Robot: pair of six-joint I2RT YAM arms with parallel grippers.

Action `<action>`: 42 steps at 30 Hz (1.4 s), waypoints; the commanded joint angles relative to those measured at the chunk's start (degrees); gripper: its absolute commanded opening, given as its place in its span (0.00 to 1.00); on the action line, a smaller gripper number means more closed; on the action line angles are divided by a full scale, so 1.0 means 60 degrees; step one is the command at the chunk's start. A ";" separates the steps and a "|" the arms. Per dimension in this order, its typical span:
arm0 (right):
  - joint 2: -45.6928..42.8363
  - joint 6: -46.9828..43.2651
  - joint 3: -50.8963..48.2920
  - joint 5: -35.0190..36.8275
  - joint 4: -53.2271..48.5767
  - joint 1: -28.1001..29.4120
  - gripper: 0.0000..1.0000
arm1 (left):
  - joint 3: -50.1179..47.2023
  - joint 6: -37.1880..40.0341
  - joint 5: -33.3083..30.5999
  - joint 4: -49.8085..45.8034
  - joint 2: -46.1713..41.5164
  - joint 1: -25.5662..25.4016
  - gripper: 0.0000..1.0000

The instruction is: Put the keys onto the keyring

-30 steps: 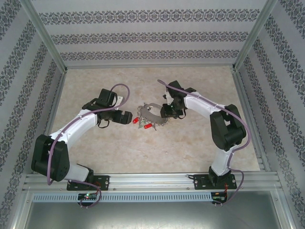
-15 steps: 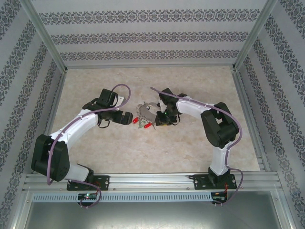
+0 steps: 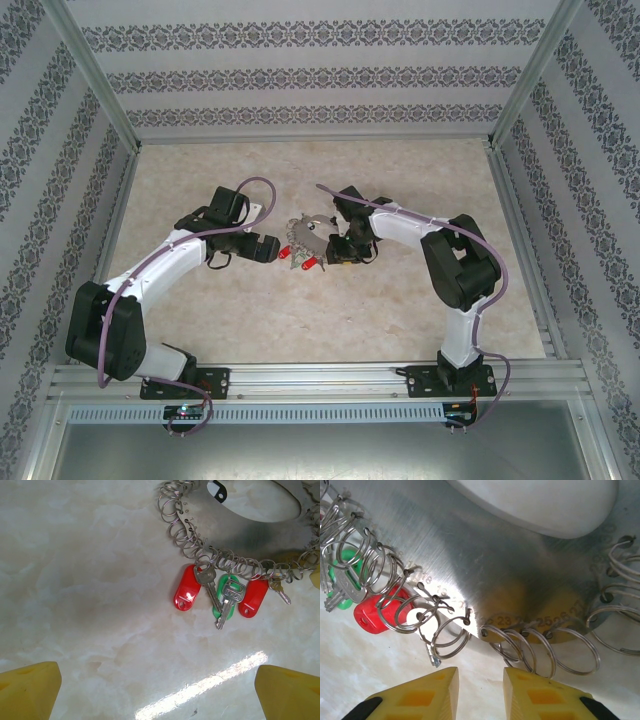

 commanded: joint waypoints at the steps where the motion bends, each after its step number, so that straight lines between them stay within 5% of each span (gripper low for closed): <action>1: -0.0114 0.0144 0.0318 0.0303 -0.0109 0.0188 0.30 | 0.0257 0.0232 -0.0196 -0.0344 0.0035 -0.0121 1.00; 7: -0.0550 0.0041 0.0192 0.0993 -0.0228 0.0078 0.32 | 0.0261 0.0232 -0.0179 -0.0340 0.0069 -0.0133 1.00; 15: -0.0846 0.0078 -0.0399 0.0417 0.0393 -0.0293 0.32 | 0.0272 0.0243 -0.0187 -0.0340 0.0104 -0.0160 1.00; 42: -0.0016 0.0027 0.0268 0.0546 0.0316 0.0468 0.31 | 0.0213 0.0249 -0.0385 -0.0310 -0.0062 -0.0301 1.00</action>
